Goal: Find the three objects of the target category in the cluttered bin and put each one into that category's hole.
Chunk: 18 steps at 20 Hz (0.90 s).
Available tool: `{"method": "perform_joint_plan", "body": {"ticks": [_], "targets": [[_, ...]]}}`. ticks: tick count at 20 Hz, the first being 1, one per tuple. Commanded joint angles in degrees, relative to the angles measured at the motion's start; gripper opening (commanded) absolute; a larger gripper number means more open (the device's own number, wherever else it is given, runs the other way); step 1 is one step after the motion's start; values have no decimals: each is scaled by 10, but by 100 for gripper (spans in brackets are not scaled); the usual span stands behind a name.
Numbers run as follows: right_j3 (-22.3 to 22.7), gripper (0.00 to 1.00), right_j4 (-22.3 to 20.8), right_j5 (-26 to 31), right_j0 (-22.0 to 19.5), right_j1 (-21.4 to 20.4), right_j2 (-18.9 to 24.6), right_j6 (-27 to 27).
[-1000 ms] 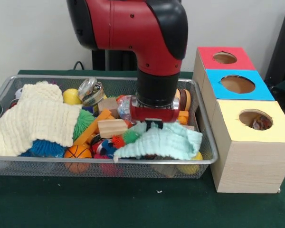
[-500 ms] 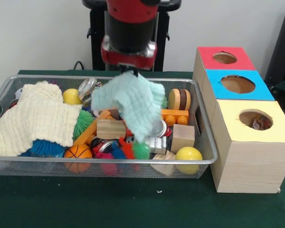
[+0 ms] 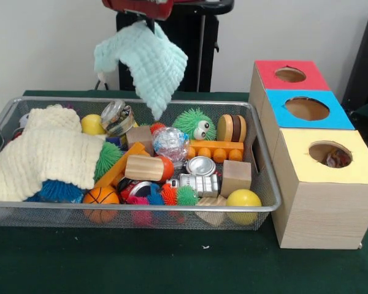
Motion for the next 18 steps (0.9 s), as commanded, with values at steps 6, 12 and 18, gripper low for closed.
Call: {"method": "perform_joint_plan", "body": {"ticks": [6,12,18], "targets": [[232,0,90,-61,-28,-52,25,-32],[308,0,145,-139,-42,-70,21,-22],[303,100,94,-194,-43,-70,39,-59]]}}
